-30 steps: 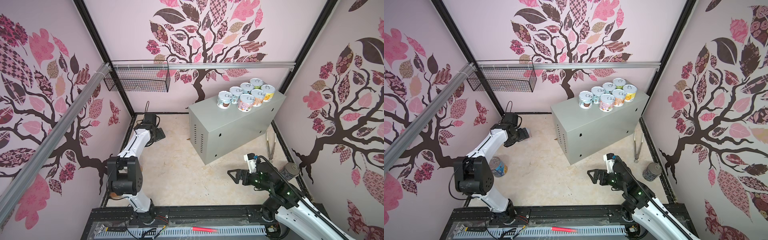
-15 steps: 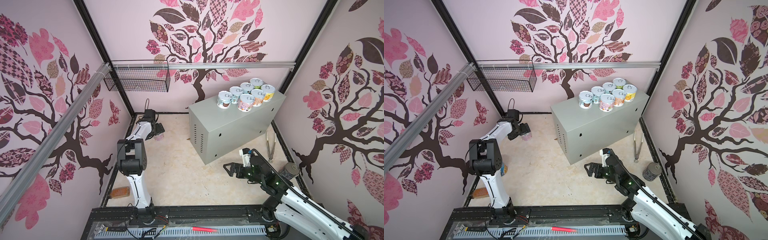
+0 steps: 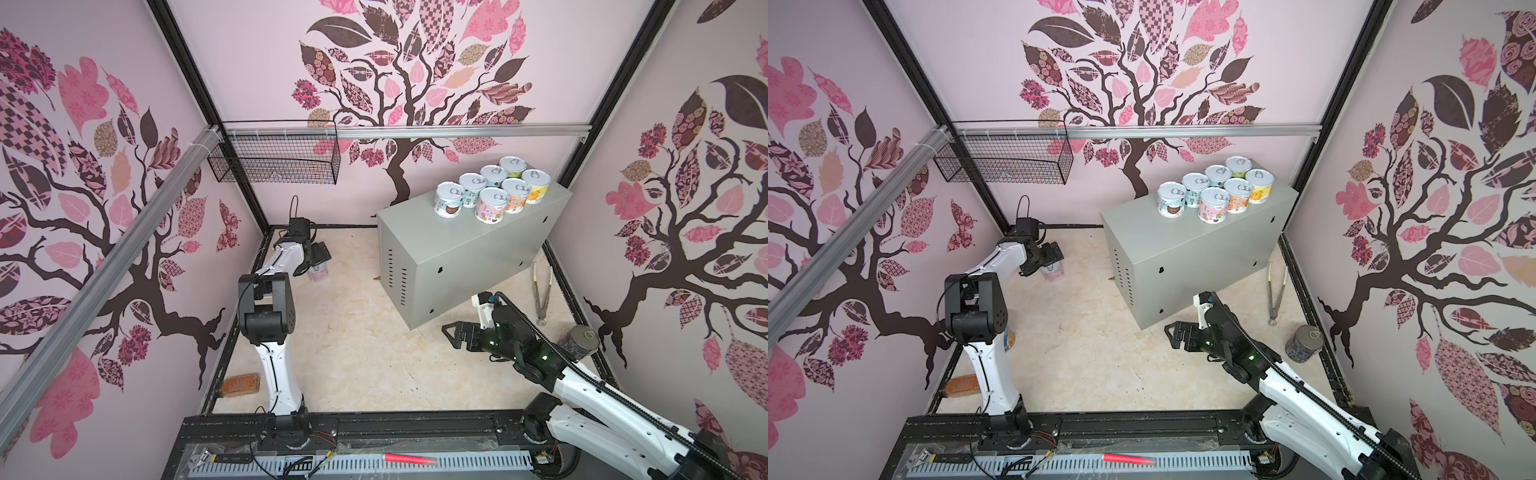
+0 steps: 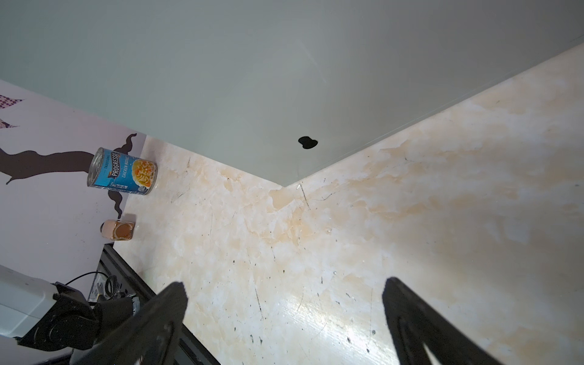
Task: Place and organize the canned foods onto the counter
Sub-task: 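Descend the left gripper onto the pink-label can and close on it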
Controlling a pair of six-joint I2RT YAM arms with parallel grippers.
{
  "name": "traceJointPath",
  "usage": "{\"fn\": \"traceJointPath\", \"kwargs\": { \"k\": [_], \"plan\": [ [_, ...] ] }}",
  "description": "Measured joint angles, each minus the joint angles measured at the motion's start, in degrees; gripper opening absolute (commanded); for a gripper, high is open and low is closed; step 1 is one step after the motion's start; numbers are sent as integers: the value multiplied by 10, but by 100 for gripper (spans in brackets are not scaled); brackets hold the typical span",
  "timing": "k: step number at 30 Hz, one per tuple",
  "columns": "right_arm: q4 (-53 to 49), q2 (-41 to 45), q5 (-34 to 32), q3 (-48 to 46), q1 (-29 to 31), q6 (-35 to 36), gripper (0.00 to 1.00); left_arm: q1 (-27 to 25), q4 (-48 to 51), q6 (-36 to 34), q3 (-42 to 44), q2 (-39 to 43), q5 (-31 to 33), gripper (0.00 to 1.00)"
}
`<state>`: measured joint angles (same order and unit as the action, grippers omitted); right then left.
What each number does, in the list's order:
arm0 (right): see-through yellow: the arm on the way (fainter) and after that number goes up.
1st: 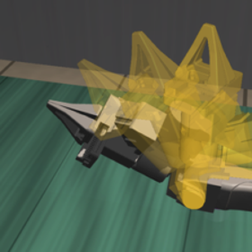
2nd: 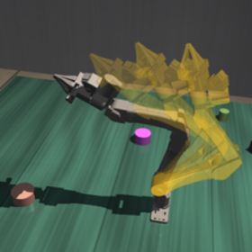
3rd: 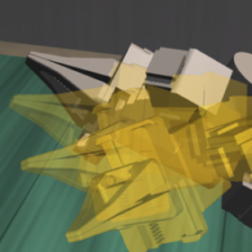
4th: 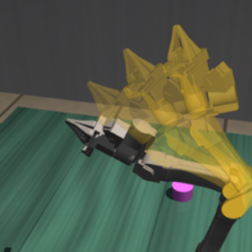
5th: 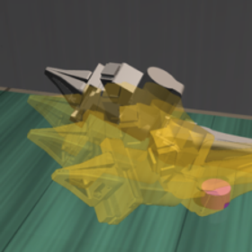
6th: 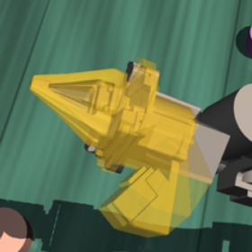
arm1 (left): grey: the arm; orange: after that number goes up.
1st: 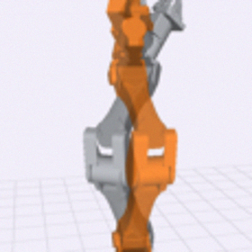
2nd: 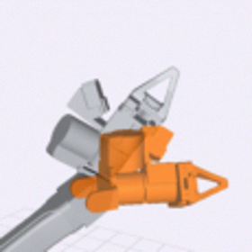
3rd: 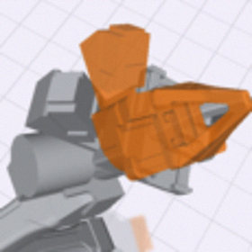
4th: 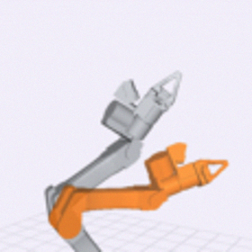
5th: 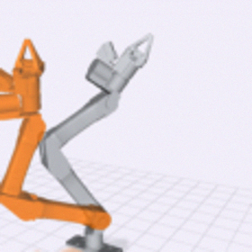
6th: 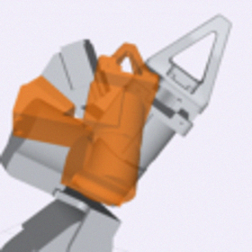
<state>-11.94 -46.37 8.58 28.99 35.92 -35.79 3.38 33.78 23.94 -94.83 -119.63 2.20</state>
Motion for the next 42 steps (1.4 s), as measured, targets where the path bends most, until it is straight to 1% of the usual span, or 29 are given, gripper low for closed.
{"fn": "traceJointPath", "kwargs": {
  "k": [8,20,30,33,36,40,42],
  "plan": [
    [6,-4,2,0,0,8,100,0,3,-2,-15,-4,-9,98],
    [25,-40,11,0,0,16,100,-2,30,-15,-40,-51,14,98],
    [41,-48,18,-1,0,18,100,-17,29,-24,-40,-51,45,91],
    [41,-47,19,-2,0,18,100,-27,26,-27,-40,-51,54,85],
    [40,-42,19,-4,0,19,100,-33,23,-29,-40,-51,57,77],
    [38,-34,19,-6,0,23,100,-38,23,-30,-40,-51,64,61],
    [37,-30,19,-6,0,24,100,-40,23,-32,-40,-51,66,55]
  ]
}}
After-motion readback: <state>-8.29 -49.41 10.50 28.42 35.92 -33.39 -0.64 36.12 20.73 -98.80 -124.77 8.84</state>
